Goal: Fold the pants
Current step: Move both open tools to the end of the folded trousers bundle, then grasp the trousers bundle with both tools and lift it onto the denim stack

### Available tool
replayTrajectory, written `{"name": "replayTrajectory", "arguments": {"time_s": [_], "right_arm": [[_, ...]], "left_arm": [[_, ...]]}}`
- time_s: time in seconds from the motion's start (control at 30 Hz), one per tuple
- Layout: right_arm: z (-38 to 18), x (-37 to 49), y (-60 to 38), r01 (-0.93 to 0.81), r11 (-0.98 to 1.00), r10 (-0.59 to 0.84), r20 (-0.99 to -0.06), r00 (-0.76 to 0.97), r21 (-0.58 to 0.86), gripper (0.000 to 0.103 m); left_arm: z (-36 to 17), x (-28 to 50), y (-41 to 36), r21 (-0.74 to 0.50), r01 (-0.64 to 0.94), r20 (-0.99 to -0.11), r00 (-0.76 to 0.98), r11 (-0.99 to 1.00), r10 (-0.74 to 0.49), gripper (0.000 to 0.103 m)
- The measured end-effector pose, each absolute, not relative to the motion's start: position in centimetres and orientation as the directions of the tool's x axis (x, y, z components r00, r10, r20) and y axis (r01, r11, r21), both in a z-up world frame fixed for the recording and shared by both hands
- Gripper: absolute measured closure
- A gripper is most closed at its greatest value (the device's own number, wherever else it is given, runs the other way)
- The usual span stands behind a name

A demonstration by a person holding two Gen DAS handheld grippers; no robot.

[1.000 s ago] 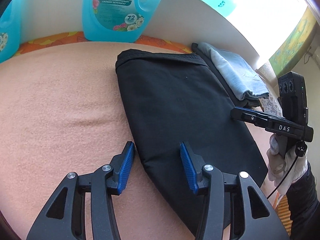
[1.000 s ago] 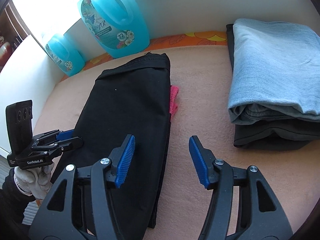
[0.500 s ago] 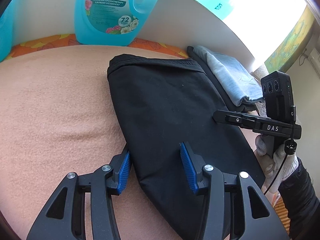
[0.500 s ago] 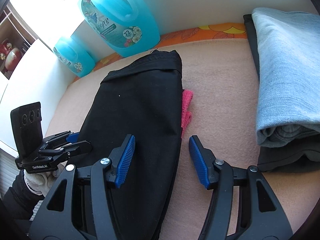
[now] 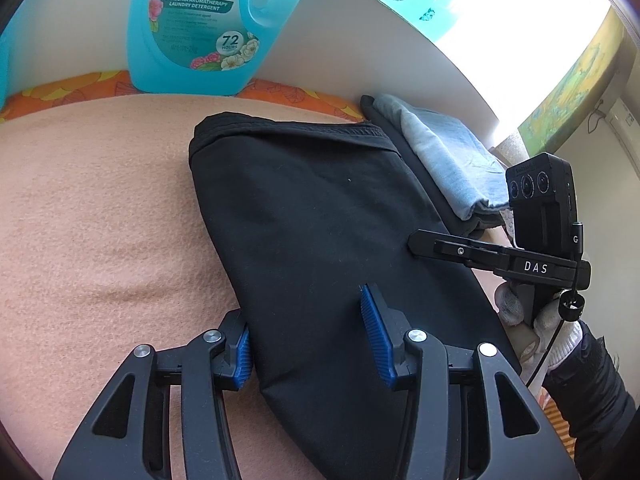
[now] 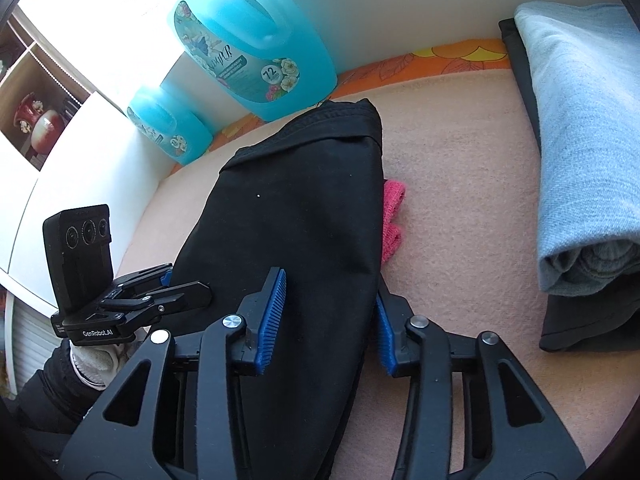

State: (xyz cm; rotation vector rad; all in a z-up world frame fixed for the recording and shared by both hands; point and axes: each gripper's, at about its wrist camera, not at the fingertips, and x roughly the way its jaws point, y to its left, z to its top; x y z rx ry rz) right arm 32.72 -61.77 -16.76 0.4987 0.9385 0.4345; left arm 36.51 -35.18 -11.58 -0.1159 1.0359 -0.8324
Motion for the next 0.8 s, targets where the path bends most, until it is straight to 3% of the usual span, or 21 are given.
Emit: {"name": "replayTrajectory", "arguments": {"time_s": [0.17, 0.37, 0.8], "right_arm": [[-16.6, 32.7, -61.1, -0.131, 0.821, 0.529, -0.657, 0.537, 0.555, 0.056], [-16.4, 32.1, -61.4, -0.116, 0.795, 0.549, -0.626, 0.553, 0.595, 0.076], [-13.3, 30.5, -59.8, -0.145, 0.843, 0.488, -0.622, 0.612, 0.519, 0.085]], "left_arm": [[-11.7, 36.5, -35.2, -0.455, 0.557, -0.711, 0.243, 0.695, -0.660, 0.057], [-11.6, 36.3, -35.1, -0.452, 0.539, -0.703, 0.275, 0.711, -0.656, 0.074], [-9.7, 35.3, -34.5, -0.432, 0.571, -0.668, 0.317, 0.698, -0.673, 0.091]]}}
